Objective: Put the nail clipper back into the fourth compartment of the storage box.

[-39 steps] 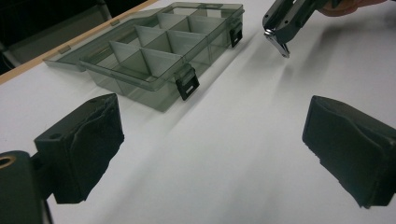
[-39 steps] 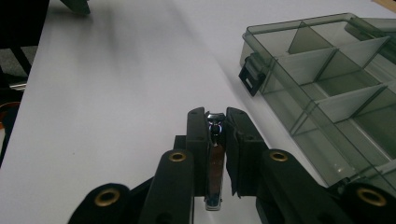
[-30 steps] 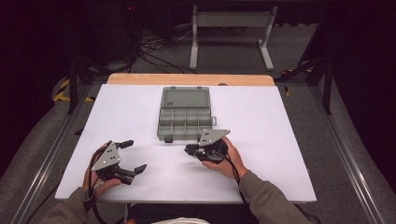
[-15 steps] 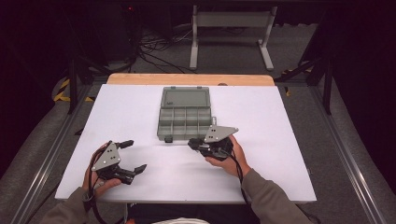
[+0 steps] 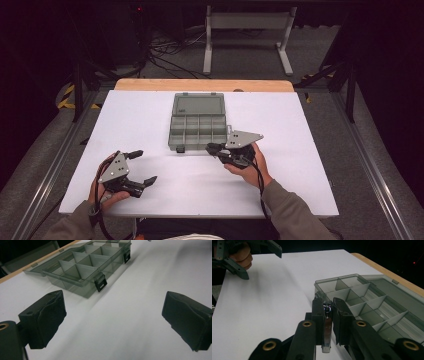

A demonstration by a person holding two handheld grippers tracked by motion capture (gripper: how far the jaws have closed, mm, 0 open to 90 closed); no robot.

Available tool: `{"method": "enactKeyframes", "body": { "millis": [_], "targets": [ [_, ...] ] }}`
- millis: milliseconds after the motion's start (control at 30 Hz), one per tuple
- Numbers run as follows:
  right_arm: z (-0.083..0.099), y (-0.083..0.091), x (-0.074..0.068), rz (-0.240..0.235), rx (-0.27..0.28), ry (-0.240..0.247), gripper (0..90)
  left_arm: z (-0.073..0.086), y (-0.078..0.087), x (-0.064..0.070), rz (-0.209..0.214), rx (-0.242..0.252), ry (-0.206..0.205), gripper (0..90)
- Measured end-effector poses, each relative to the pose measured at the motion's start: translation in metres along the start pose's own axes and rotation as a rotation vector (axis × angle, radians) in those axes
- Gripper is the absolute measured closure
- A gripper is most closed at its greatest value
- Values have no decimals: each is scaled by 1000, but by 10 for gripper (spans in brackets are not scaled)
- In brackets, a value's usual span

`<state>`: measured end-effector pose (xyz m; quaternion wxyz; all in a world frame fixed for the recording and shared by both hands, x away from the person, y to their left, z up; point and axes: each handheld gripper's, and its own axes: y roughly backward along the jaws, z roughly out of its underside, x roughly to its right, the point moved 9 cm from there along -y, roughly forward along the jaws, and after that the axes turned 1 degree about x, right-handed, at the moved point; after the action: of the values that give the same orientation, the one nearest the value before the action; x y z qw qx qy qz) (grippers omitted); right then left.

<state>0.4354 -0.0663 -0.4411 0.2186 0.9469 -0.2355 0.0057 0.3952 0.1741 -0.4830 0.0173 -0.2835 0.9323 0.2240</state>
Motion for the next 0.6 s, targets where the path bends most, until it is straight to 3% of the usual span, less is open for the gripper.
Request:
{"method": "enactKeyframes", "body": {
  "millis": [600],
  "targets": [
    [-4, 10, 10, 37, 28, -17, 807, 0, -1, 1, 2, -1, 2, 57]
  ]
}}
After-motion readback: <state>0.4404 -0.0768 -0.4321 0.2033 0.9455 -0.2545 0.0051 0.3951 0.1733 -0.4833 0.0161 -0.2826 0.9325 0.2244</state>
